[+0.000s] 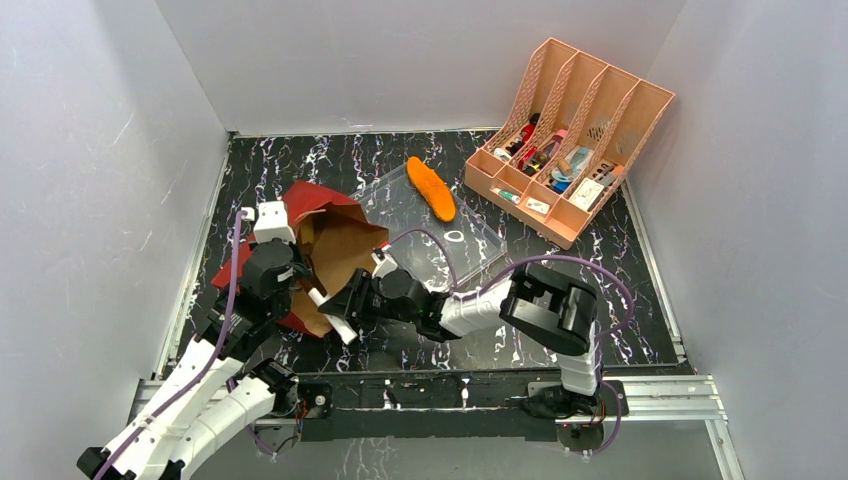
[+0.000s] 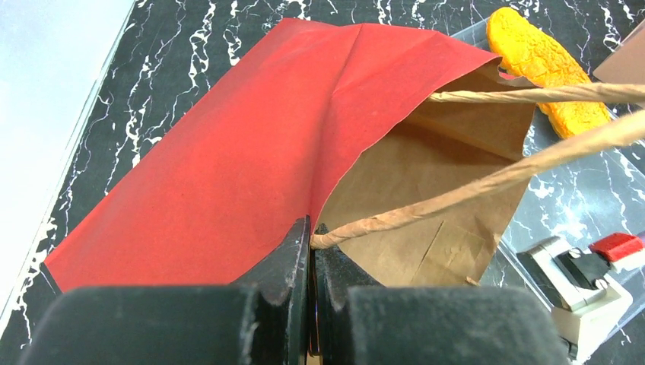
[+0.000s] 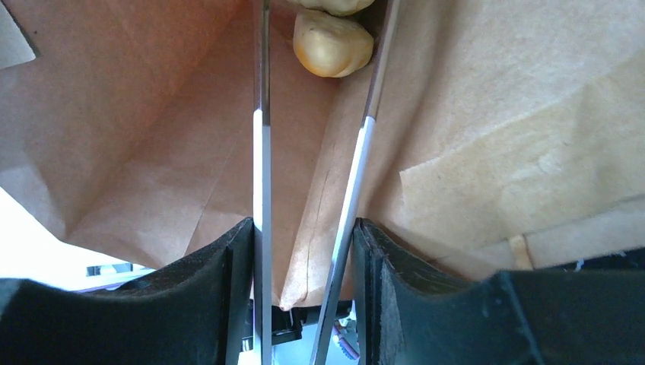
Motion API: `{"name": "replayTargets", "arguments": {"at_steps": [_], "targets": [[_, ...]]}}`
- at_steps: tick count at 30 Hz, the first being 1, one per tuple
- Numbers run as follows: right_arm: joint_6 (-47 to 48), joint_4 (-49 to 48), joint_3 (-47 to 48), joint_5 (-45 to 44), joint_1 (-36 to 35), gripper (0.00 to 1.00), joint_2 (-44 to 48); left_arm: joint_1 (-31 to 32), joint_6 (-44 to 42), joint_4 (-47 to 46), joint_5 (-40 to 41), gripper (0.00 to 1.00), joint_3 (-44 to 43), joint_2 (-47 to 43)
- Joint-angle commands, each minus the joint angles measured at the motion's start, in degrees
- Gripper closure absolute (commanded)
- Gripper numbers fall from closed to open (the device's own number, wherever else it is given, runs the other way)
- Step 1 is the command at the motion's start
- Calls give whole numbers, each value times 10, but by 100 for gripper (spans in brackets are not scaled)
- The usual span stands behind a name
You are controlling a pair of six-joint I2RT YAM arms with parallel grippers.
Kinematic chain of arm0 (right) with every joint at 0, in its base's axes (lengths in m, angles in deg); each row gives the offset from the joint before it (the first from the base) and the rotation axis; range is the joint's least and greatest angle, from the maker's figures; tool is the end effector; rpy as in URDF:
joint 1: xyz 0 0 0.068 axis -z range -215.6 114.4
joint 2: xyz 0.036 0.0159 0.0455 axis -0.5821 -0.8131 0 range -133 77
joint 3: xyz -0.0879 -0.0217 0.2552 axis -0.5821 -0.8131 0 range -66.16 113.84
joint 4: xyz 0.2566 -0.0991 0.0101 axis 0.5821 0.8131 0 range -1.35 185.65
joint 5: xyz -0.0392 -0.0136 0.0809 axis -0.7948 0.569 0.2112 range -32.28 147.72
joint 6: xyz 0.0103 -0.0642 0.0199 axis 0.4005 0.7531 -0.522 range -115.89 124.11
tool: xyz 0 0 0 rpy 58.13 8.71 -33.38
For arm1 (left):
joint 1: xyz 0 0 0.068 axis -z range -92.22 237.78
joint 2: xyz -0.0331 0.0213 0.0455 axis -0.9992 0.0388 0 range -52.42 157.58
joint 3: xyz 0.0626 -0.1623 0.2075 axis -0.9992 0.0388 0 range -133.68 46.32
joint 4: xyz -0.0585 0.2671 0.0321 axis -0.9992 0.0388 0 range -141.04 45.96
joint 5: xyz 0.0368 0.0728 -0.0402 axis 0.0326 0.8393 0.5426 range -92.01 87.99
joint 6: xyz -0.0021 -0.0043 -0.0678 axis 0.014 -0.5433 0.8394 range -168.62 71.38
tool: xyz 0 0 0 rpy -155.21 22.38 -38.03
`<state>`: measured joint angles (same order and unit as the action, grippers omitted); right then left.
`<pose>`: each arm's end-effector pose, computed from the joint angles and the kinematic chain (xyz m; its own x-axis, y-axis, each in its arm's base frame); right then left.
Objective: Take the fake bread out of the paper bag
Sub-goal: Take out the fake bread from the paper bag.
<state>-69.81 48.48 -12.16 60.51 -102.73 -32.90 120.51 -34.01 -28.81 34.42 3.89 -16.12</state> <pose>0.1641 0.3956 0.1435 -0.9310 0.2623 -0.2539 -0.1587 0.3357 0.9285 0.1639 -0.0669 0.3232 -0.2144 -0.1035 -0.9712 -0.1023 0.9913 -0.0831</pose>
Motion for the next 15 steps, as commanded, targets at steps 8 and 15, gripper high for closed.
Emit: {"name": "replayTargets", "arguments": {"at_steps": [8,15], "targets": [[20,-1,61,17,0,67,-7,-1,3,-14,-18,100,-28,-5],[23,9,49,4,0,100,10,-1,3,-14,-13,100,-27,-6]]}}
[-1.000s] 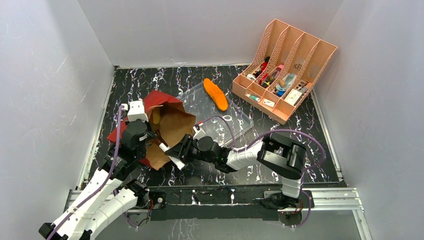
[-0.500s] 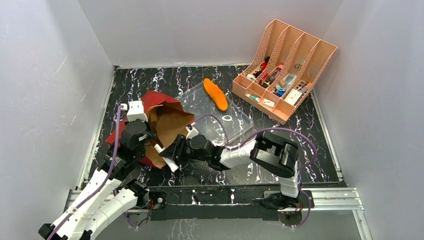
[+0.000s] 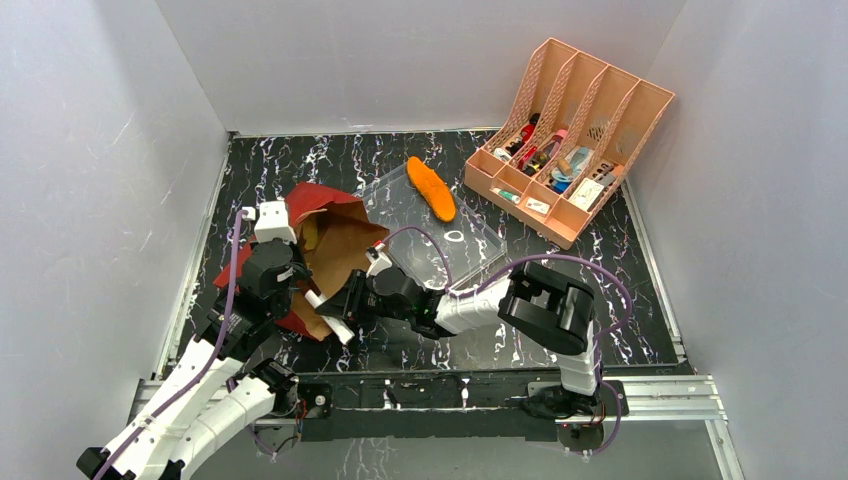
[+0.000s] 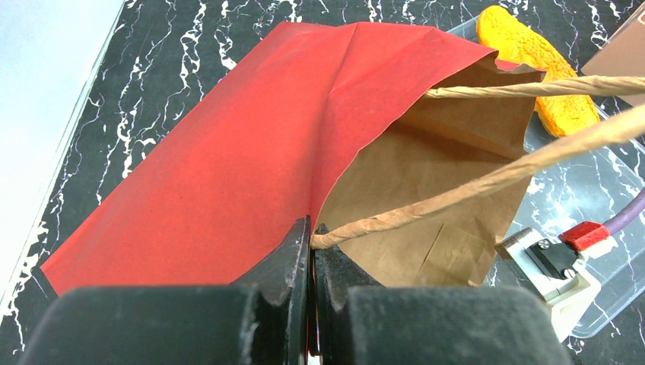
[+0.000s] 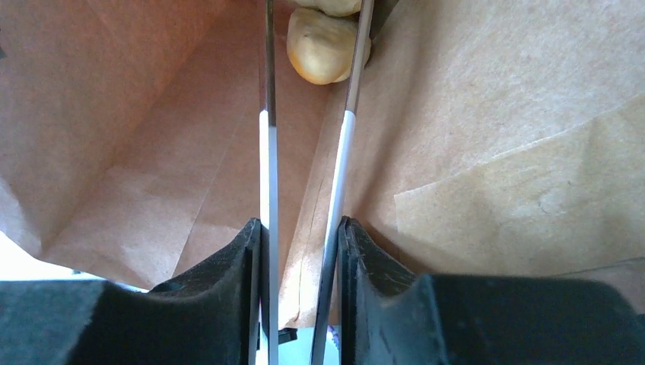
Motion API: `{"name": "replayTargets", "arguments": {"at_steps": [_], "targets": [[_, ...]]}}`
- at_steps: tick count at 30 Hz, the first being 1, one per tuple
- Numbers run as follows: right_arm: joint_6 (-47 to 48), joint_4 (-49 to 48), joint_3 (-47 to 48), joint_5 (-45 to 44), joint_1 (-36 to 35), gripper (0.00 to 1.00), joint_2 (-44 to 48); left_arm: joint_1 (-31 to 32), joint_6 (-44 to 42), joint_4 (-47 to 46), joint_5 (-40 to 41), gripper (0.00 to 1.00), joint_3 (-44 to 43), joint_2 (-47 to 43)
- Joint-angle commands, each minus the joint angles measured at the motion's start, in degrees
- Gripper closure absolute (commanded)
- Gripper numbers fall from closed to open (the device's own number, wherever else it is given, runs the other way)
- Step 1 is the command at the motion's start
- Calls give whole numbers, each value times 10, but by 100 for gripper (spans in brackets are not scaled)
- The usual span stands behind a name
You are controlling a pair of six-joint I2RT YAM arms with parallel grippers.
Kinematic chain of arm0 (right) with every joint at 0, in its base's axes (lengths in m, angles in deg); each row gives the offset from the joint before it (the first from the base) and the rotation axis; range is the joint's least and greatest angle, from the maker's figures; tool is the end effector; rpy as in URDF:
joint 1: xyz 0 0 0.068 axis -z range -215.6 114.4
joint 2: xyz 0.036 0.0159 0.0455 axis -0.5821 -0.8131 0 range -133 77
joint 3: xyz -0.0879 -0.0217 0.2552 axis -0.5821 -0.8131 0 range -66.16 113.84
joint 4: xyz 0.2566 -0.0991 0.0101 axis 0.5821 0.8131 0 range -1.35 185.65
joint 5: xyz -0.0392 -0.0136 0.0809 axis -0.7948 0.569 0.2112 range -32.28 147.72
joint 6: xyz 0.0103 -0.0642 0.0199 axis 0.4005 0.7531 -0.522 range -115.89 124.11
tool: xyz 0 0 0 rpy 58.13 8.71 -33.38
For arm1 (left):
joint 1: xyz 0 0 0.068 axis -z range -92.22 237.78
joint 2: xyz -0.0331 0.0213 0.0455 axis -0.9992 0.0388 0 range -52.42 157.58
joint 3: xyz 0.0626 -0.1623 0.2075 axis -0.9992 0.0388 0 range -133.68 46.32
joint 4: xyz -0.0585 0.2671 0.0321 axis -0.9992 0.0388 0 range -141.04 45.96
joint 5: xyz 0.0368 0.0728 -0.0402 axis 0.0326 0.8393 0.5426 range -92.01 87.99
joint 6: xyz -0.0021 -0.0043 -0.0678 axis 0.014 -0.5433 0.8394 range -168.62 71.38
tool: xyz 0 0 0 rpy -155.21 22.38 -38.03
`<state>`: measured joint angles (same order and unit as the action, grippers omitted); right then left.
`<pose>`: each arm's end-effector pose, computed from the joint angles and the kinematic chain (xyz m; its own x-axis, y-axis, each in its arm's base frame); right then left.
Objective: Take the fake bread out of the paper bag
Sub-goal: Take out the fake bread from the paper bag.
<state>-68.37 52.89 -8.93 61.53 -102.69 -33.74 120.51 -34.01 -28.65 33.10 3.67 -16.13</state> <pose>0.1672 0.4047 0.1461 -0.9357 0.2302 -0.2674 -0.1709 0.3673 0.9143 0.1637 -0.0680 0.3241 -0.2190 -0.1046 -0.9701 -0.0805 0.9928 -0.0888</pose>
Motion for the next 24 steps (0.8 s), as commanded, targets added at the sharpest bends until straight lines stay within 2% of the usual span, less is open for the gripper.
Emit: {"name": "replayTargets", "arguments": {"at_steps": [1,16,24], "targets": [[11,-36,14,-9,-1,100,23,-1,3,-15,2,100,-24,-6],[49,-29,-93,-47,-1,100,169,0,18,-9,64,100,-17,2],[77,18,-166,-50,-4,100,277,-1,37,9,113,100,-36,27]]}}
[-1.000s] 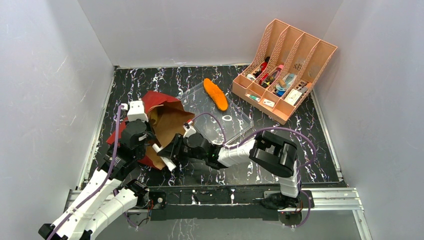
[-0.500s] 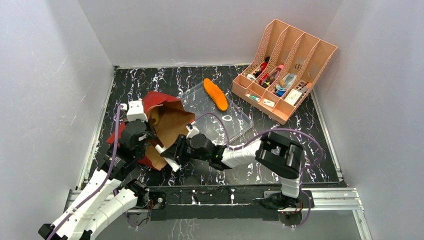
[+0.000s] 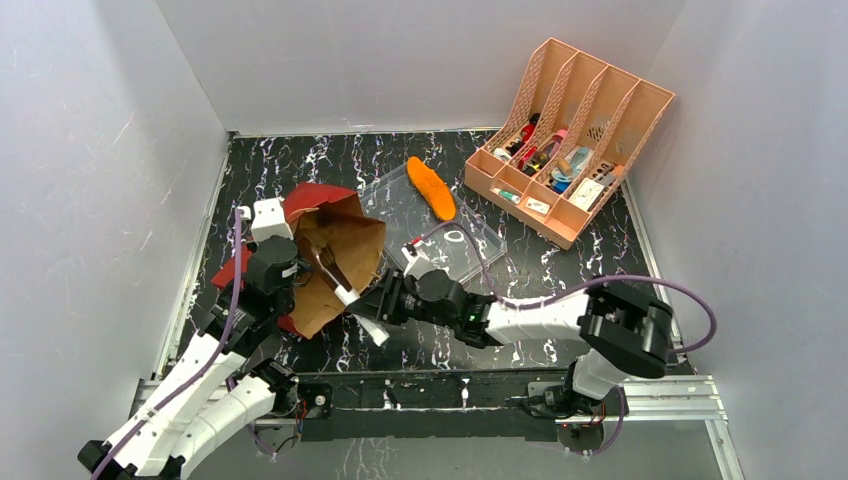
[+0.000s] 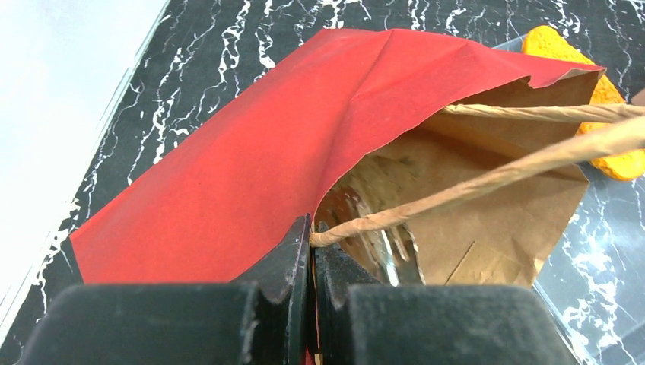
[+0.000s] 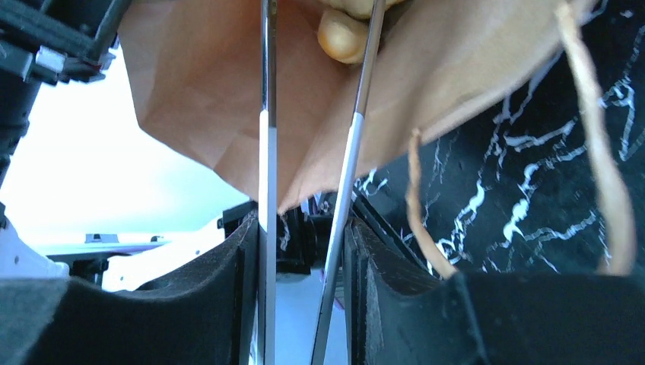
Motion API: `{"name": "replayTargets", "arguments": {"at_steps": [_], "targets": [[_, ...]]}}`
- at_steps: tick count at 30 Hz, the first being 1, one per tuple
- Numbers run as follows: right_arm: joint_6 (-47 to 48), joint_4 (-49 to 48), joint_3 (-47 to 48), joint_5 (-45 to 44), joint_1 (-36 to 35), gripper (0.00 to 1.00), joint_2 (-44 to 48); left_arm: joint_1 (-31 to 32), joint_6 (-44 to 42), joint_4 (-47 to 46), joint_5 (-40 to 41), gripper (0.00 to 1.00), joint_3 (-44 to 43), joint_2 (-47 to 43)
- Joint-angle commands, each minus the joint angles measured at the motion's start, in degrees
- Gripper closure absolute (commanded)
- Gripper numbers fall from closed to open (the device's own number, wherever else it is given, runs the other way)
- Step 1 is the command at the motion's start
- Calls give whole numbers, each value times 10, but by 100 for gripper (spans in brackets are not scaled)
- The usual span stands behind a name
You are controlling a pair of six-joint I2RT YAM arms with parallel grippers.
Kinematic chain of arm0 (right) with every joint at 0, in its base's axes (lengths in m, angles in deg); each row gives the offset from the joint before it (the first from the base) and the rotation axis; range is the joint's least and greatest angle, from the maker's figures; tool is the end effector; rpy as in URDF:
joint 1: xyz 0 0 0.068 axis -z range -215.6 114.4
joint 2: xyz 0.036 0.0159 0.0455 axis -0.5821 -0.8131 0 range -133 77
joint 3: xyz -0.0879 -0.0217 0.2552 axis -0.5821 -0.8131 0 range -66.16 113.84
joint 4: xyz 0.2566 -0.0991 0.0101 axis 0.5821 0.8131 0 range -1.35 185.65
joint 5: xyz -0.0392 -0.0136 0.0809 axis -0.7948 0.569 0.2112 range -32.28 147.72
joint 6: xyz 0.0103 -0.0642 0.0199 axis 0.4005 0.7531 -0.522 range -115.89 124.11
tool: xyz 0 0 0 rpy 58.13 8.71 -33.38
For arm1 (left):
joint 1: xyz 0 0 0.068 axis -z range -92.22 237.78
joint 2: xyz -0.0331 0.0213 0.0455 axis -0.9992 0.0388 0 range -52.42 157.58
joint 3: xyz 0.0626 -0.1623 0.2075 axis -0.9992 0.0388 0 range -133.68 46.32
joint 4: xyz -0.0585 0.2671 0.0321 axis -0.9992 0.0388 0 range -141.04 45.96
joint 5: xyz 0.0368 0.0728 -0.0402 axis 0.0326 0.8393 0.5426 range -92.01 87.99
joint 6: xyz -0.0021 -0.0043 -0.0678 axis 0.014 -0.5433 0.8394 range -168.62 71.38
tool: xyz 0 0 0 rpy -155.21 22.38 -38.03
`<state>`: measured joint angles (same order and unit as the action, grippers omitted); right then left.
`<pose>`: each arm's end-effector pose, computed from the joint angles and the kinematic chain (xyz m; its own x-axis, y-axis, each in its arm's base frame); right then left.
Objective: Take the fake bread out of the paper bag
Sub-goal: Take out the fake bread from the paper bag.
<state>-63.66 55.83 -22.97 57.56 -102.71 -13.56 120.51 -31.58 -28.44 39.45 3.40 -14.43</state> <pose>0.1430 0.3382 0.1926 -0.8888 0.2748 -0.3668 -0.2577 0.3624 0.8957 0.1682 -0.0652 0.3219 -0.2073 -0.1278 -0.9699 -0.1948 0.9770 -0.0871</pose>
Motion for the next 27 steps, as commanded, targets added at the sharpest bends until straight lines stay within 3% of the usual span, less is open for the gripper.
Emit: {"name": "replayTargets", "arguments": {"at_steps": [1,17,23,27], "targets": [[36,0,-37,-14,-6,100,95,-1,14,9,56,100,-36,14],[76,282,-126,-132,-21,100,475,0,53,68,157,100,-88,91],[74,363,-116,-205,-21,100,551,-1,74,92,163,100,-90,96],[81,384,-101,-259,-21,100,534,-1,74,94,142,100,-93,82]]}}
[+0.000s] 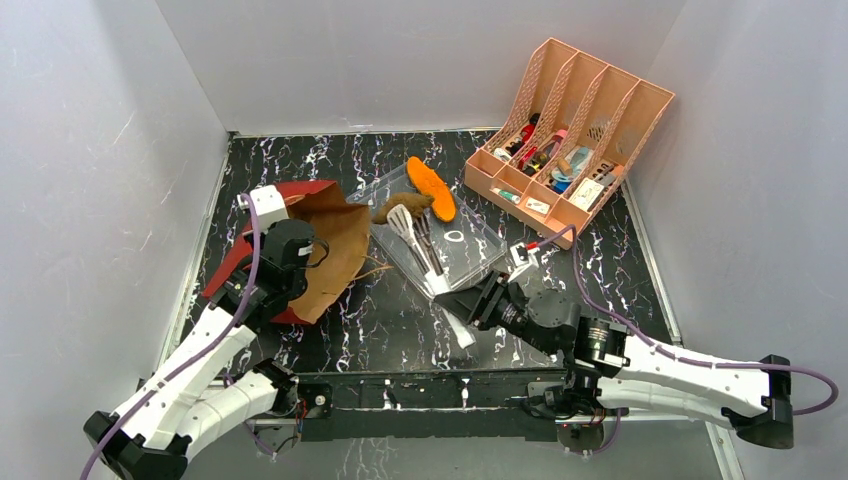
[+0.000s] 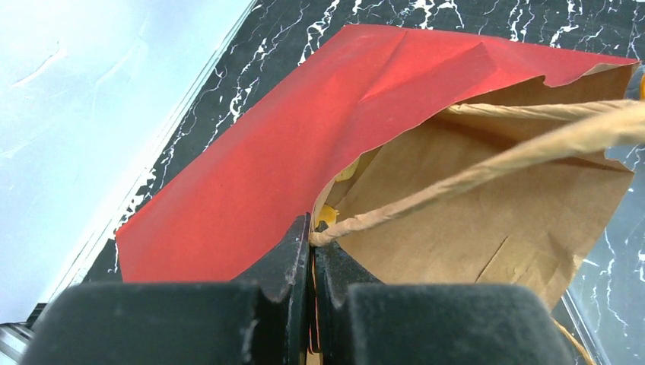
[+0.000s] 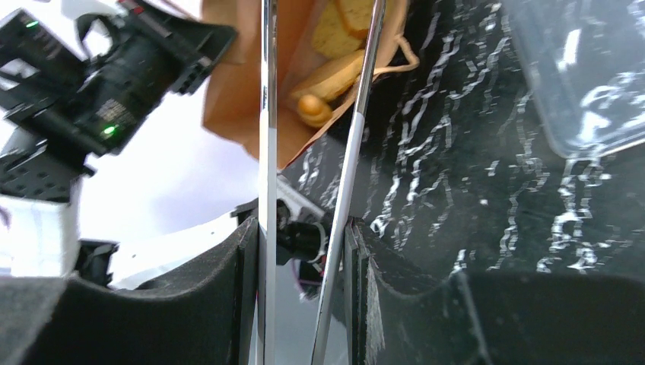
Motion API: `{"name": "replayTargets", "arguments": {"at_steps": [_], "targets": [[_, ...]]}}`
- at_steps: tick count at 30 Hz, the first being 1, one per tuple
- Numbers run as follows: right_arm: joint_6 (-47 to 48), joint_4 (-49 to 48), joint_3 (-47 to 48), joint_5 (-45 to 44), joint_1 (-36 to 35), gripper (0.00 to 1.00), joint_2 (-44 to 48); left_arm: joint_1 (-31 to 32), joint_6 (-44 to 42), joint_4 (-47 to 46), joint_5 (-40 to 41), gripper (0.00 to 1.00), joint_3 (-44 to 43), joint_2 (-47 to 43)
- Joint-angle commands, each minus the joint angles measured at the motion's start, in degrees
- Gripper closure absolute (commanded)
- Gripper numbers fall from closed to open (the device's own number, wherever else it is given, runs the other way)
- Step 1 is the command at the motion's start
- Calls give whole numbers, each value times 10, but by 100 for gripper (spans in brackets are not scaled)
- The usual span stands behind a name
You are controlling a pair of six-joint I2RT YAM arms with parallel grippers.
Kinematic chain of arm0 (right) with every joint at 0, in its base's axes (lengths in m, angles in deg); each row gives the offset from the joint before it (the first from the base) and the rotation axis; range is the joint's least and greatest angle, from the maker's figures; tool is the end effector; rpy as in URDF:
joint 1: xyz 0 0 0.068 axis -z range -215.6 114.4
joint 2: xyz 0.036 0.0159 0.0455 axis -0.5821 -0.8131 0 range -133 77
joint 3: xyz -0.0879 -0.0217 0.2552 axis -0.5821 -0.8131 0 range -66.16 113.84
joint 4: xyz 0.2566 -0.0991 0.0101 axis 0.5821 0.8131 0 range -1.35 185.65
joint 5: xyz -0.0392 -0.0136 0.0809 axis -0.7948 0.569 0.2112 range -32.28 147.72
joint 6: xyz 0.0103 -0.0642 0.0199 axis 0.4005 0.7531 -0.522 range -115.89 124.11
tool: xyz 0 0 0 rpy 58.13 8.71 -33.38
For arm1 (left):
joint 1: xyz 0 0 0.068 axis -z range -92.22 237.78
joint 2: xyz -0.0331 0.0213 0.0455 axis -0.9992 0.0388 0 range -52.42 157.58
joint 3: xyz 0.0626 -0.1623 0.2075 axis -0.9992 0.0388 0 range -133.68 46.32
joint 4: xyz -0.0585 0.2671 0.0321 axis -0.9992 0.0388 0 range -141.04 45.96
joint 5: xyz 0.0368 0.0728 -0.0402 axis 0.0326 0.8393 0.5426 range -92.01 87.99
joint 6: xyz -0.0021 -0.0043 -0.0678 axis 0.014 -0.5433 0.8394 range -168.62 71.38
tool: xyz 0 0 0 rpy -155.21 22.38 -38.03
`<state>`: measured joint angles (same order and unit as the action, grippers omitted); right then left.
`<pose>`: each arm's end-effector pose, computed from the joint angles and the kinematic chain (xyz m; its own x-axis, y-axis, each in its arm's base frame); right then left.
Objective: Take the fake bread out of the paper bag
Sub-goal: Take out the fake bread from the paper bag, then place the fake bread in the container.
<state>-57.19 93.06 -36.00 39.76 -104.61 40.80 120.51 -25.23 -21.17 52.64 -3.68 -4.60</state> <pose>0.0864 0.1780 0.2777 -0.7150 0.4659 -0.5213 -0.3173 0.4482 0.8357 0.1880 -0.0680 0.3283 -0.2417 -0.1177 -0.9632 -0.4257 0.9049 -0.0037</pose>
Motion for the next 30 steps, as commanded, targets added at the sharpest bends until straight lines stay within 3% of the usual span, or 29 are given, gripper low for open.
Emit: {"name": "replayTargets", "arguments": {"at_steps": [1,6,16,30], "targets": [[18,17,36,-91,-2,100,-23,0,8,21,3,100,-23,-22],[48,3,86,-103,18,100,-158,0,-13,7,-43,100,-19,-57],[97,-113,162,69,186,100,-389,-1,-21,6,-106,100,-28,-91],[87,-173,242,194,281,100,-533,0,-32,1,-130,100,-56,-79]]}}
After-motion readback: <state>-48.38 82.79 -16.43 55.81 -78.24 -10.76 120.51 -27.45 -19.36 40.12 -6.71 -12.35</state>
